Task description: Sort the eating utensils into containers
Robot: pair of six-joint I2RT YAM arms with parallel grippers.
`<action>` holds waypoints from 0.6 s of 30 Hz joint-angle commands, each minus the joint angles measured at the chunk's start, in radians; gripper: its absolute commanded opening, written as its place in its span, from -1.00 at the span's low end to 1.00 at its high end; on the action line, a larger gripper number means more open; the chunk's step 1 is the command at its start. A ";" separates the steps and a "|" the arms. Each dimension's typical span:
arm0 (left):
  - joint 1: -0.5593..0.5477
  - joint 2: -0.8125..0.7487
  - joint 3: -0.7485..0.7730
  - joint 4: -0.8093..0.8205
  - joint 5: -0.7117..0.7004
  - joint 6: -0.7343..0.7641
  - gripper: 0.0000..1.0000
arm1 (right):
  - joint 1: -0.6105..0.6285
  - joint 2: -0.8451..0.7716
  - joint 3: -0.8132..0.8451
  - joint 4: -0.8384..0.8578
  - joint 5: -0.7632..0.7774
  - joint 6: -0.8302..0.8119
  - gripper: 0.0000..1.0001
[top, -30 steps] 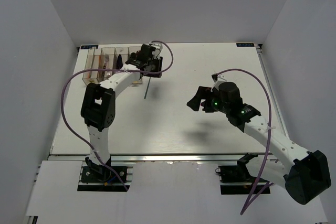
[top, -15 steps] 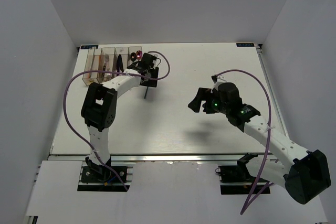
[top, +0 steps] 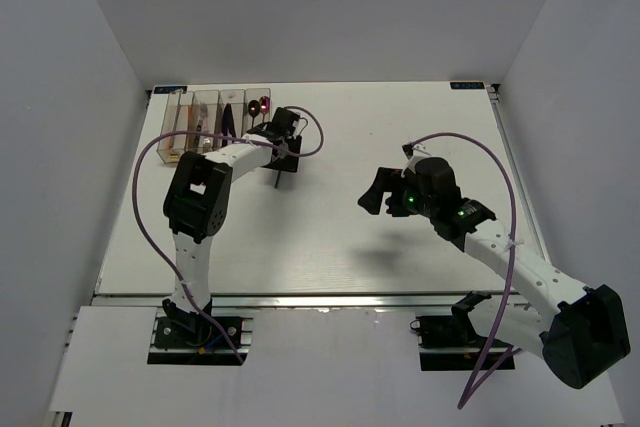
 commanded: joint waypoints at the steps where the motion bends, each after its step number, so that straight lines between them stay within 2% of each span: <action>1: 0.010 0.009 0.017 0.002 0.033 0.013 0.21 | -0.005 -0.004 -0.018 0.029 -0.006 -0.006 0.79; 5: 0.013 0.033 0.014 -0.009 0.063 0.006 -0.01 | -0.005 -0.010 -0.017 0.027 -0.004 -0.004 0.79; 6: 0.014 0.035 0.014 -0.020 0.087 0.006 -0.24 | -0.005 -0.012 -0.017 0.027 -0.007 -0.004 0.79; 9: 0.014 0.015 -0.018 -0.015 0.115 -0.002 -0.63 | -0.005 -0.026 -0.017 0.027 -0.006 -0.001 0.79; 11: 0.014 -0.004 -0.041 -0.015 0.127 -0.002 -0.77 | -0.005 -0.036 -0.015 0.024 -0.004 -0.001 0.79; 13: 0.014 -0.034 -0.049 -0.017 0.144 0.003 -1.00 | -0.005 -0.044 -0.014 0.023 -0.004 -0.001 0.79; 18: 0.014 -0.111 -0.012 -0.023 0.218 0.053 -1.00 | -0.005 -0.061 -0.015 0.021 -0.001 -0.001 0.79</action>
